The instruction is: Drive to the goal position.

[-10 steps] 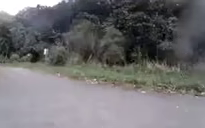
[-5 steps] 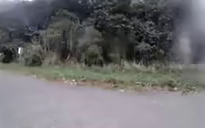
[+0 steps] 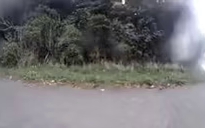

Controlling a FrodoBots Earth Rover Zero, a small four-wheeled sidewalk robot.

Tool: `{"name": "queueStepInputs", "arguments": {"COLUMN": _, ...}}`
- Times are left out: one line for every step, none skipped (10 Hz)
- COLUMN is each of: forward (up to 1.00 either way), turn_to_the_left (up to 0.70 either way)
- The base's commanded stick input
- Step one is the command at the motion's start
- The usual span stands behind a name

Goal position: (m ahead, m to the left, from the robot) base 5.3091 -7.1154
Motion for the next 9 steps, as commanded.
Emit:
{"name": "queueStepInputs", "arguments": {"forward": 0.00, "turn_to_the_left": -1.00}}
{"name": "queueStepInputs", "arguments": {"forward": 0.00, "turn_to_the_left": -1.00}}
{"name": "queueStepInputs", "arguments": {"forward": 0.00, "turn_to_the_left": -1.00}}
{"name": "queueStepInputs", "arguments": {"forward": 0.00, "turn_to_the_left": -1.00}}
{"name": "queueStepInputs", "arguments": {"forward": 0.00, "turn_to_the_left": -1.00}}
{"name": "queueStepInputs", "arguments": {"forward": 0.00, "turn_to_the_left": -1.00}}
{"name": "queueStepInputs", "arguments": {"forward": 0.00, "turn_to_the_left": -1.00}}
{"name": "queueStepInputs", "arguments": {"forward": 0.00, "turn_to_the_left": -1.00}}
{"name": "queueStepInputs", "arguments": {"forward": 0.00, "turn_to_the_left": -1.00}}
